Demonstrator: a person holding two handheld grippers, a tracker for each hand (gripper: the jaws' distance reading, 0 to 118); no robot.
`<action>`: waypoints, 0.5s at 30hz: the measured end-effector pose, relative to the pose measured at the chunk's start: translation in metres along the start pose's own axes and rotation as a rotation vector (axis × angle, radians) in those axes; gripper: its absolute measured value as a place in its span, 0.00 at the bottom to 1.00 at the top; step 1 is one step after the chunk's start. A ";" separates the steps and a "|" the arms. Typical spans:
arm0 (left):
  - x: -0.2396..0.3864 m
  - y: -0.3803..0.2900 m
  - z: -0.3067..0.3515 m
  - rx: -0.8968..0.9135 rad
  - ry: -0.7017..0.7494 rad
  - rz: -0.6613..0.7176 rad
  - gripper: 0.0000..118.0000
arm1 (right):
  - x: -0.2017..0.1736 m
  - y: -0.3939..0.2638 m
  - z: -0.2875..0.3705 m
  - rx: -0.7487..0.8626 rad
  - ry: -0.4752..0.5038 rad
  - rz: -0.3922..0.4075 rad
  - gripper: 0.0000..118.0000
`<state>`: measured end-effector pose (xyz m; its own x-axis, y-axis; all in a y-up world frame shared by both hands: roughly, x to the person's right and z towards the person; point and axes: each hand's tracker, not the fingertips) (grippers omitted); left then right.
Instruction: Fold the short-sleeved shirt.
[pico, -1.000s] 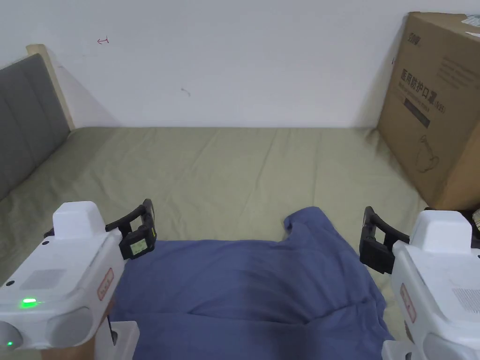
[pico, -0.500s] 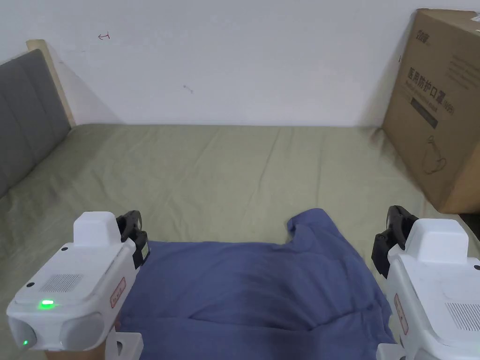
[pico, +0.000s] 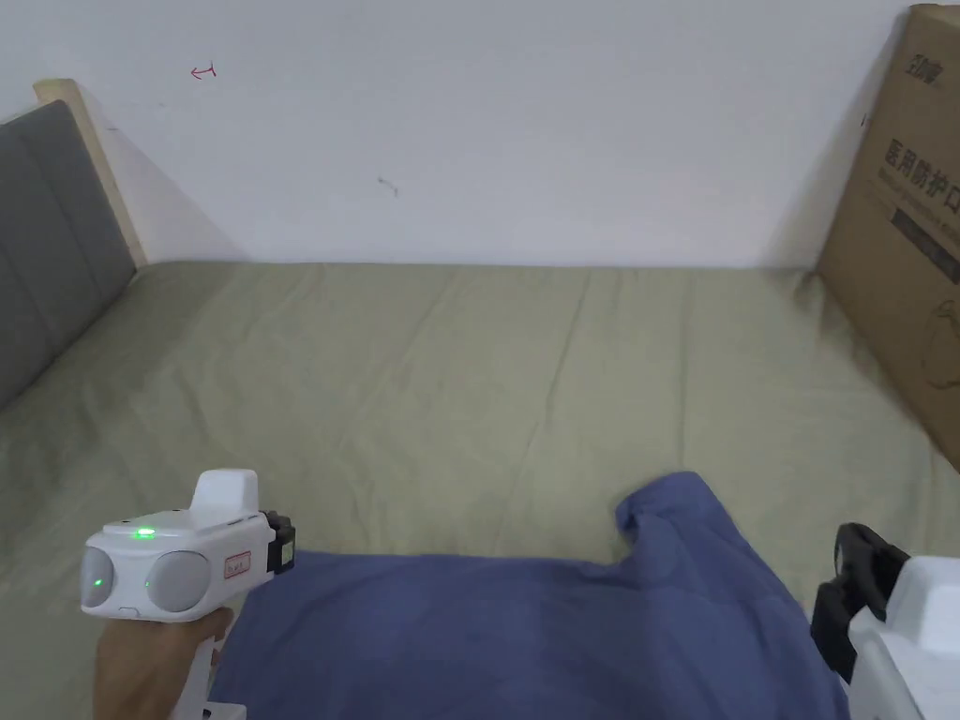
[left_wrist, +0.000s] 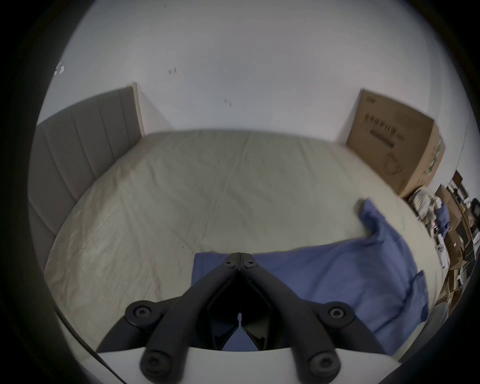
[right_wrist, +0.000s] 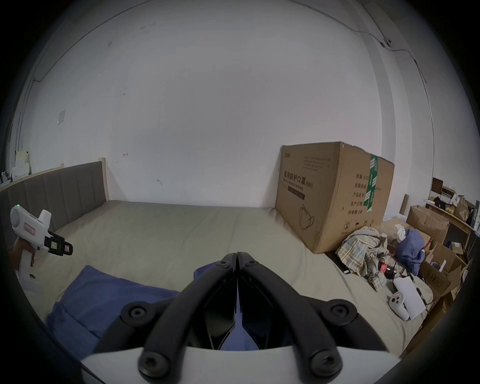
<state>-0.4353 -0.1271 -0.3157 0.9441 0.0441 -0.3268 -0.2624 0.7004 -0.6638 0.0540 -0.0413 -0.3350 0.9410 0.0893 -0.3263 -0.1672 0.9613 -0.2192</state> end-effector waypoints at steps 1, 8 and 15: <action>-0.004 0.003 -0.014 -0.032 0.015 0.003 0.02 | 0.000 -0.002 -0.007 -0.008 -0.003 0.001 0.00; -0.038 0.004 -0.110 -0.240 0.065 0.113 0.83 | -0.001 -0.021 -0.050 -0.072 -0.020 0.030 0.00; -0.031 -0.007 -0.135 -0.299 0.088 0.069 0.49 | 0.005 -0.038 -0.077 -0.138 -0.023 0.034 0.00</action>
<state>-0.4895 -0.2299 -0.3919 0.9045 0.0139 -0.4262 -0.3849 0.4570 -0.8019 0.0423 -0.0975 -0.3994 0.9405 0.1284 -0.3146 -0.2361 0.9128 -0.3331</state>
